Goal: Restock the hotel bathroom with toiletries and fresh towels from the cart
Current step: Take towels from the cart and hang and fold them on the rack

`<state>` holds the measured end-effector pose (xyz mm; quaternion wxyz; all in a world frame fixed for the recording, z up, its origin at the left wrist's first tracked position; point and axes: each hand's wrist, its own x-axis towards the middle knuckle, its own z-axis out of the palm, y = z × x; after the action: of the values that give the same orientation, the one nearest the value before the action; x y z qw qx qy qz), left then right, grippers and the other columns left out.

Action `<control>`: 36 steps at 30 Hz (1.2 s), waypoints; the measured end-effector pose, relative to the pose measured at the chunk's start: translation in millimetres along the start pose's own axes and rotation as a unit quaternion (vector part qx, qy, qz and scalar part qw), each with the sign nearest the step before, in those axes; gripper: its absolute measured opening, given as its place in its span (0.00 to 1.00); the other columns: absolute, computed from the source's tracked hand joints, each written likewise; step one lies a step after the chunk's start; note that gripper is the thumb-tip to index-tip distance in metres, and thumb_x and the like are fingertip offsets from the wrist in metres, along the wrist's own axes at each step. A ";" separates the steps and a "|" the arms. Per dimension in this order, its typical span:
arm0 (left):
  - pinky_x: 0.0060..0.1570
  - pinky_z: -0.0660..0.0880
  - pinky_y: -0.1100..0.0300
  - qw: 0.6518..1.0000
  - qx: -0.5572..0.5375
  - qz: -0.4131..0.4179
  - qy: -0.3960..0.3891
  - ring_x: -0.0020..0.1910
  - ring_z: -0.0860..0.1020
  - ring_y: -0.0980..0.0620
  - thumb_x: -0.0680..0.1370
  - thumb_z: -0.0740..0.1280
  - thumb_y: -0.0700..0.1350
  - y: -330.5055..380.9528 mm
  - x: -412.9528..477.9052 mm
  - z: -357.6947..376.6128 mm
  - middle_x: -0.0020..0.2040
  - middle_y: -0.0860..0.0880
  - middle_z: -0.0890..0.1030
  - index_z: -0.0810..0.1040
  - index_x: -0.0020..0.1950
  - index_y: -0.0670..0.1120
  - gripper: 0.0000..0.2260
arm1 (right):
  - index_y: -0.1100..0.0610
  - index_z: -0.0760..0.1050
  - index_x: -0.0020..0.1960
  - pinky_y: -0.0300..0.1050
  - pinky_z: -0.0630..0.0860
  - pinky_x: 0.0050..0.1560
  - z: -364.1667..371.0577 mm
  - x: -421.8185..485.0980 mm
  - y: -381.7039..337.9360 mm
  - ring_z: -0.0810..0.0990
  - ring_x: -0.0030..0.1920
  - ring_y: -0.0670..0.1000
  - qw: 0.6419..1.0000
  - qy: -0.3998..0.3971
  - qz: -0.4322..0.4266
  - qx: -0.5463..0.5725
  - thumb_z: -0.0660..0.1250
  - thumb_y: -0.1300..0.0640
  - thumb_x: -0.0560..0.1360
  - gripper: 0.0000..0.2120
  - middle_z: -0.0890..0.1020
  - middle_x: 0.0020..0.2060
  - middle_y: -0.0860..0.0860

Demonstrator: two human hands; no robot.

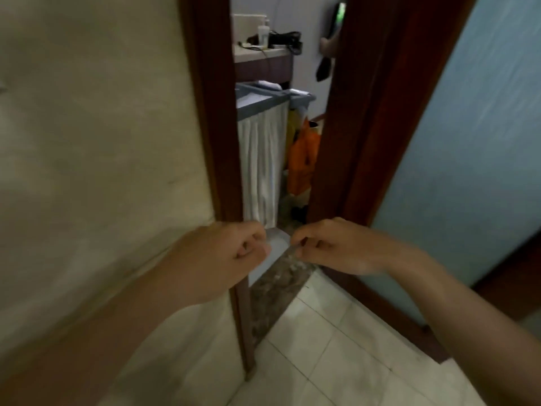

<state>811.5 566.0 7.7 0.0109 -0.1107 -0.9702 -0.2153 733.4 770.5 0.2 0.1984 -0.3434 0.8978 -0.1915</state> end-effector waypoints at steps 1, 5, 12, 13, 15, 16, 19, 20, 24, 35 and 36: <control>0.47 0.76 0.55 1.000 -0.007 0.004 -0.019 0.48 0.78 0.60 0.76 0.56 0.59 -0.8 13.7 7.9 0.49 0.58 0.80 0.74 0.54 0.57 0.12 | 0.49 0.72 0.67 0.39 0.76 0.53 0.1 1.1 13.3 0.79 0.51 0.43 1.000 0.017 0.017 0.016 0.58 0.45 0.78 0.19 0.80 0.54 0.47; 0.53 0.75 0.53 0.995 -0.058 0.008 -0.080 0.52 0.77 0.58 0.77 0.57 0.58 3.5 74.3 35.2 0.51 0.57 0.79 0.73 0.53 0.57 0.10 | 0.51 0.74 0.62 0.43 0.77 0.50 -3.7 9.8 61.3 0.80 0.48 0.46 0.996 0.043 0.063 0.042 0.59 0.49 0.79 0.15 0.80 0.48 0.46; 0.50 0.72 0.56 0.996 -0.047 -0.030 -0.067 0.53 0.75 0.54 0.79 0.55 0.56 15.8 188.1 84.8 0.57 0.53 0.76 0.72 0.61 0.52 0.15 | 0.51 0.73 0.65 0.43 0.76 0.51 -37.3 64.4 156.1 0.79 0.51 0.45 0.996 0.048 0.067 0.031 0.59 0.52 0.79 0.15 0.79 0.49 0.45; 0.51 0.73 0.56 0.995 -0.049 -0.043 -0.071 0.53 0.75 0.54 0.79 0.56 0.56 16.7 204.9 92.5 0.57 0.53 0.76 0.72 0.62 0.52 0.15 | 0.51 0.73 0.64 0.42 0.76 0.51 -44.3 73.6 172.2 0.79 0.51 0.44 0.997 0.042 0.057 0.036 0.59 0.51 0.79 0.15 0.80 0.49 0.45; 0.53 0.73 0.56 0.993 -0.058 -0.072 -0.072 0.55 0.75 0.54 0.79 0.56 0.55 16.2 239.2 106.7 0.59 0.53 0.76 0.72 0.63 0.53 0.15 | 0.52 0.74 0.63 0.41 0.78 0.50 -59.6 93.3 206.7 0.80 0.49 0.43 0.997 0.035 0.033 0.063 0.59 0.52 0.79 0.14 0.80 0.49 0.45; 0.55 0.73 0.56 0.991 -0.068 -0.086 -0.071 0.56 0.75 0.54 0.79 0.57 0.55 15.2 256.4 112.4 0.59 0.53 0.76 0.72 0.63 0.53 0.15 | 0.53 0.75 0.62 0.40 0.78 0.49 -67.0 103.7 223.4 0.81 0.49 0.43 0.995 0.037 0.023 0.089 0.60 0.52 0.79 0.14 0.80 0.50 0.46; 0.59 0.72 0.51 0.981 -0.108 -0.143 -0.074 0.58 0.75 0.52 0.79 0.58 0.53 10.3 298.8 125.7 0.60 0.52 0.77 0.74 0.61 0.52 0.13 | 0.52 0.75 0.62 0.37 0.78 0.48 -85.2 137.5 267.1 0.80 0.47 0.43 0.989 0.020 0.014 0.149 0.59 0.53 0.80 0.13 0.81 0.53 0.49; 0.60 0.72 0.51 0.977 -0.121 -0.162 -0.073 0.58 0.75 0.52 0.79 0.58 0.53 6.2 310.8 129.1 0.59 0.51 0.77 0.74 0.61 0.51 0.14 | 0.52 0.74 0.62 0.39 0.78 0.50 -91.5 149.3 278.5 0.80 0.49 0.44 0.988 0.010 0.011 0.153 0.59 0.53 0.80 0.13 0.81 0.54 0.50; 0.54 0.71 0.64 0.956 -0.180 -0.226 -0.061 0.53 0.76 0.57 0.80 0.59 0.51 -17.2 337.9 137.5 0.55 0.51 0.78 0.75 0.62 0.50 0.14 | 0.54 0.74 0.62 0.43 0.78 0.52 -108.8 194.6 311.6 0.80 0.49 0.49 0.983 -0.006 -0.005 0.185 0.59 0.54 0.80 0.13 0.80 0.52 0.50; 0.50 0.74 0.54 0.914 -0.217 -0.342 0.001 0.50 0.78 0.50 0.80 0.60 0.48 -111.8 385.7 123.4 0.49 0.49 0.80 0.77 0.54 0.49 0.08 | 0.53 0.74 0.61 0.45 0.77 0.53 -123.7 333.0 316.7 0.80 0.50 0.47 0.974 -0.094 -0.026 0.204 0.59 0.55 0.80 0.12 0.80 0.50 0.49; 0.51 0.75 0.53 0.914 -0.225 -0.337 0.002 0.50 0.79 0.50 0.80 0.60 0.48 -124.0 394.5 117.8 0.49 0.49 0.80 0.77 0.52 0.51 0.07 | 0.52 0.74 0.60 0.45 0.77 0.53 -129.8 349.4 311.5 0.80 0.50 0.46 0.974 -0.097 -0.031 0.201 0.59 0.54 0.80 0.12 0.80 0.50 0.48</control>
<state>402.7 589.0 -123.5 -0.0858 0.2236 -0.8757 -0.4193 262.2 770.6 -117.8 0.3432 -0.3413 0.8063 -0.3401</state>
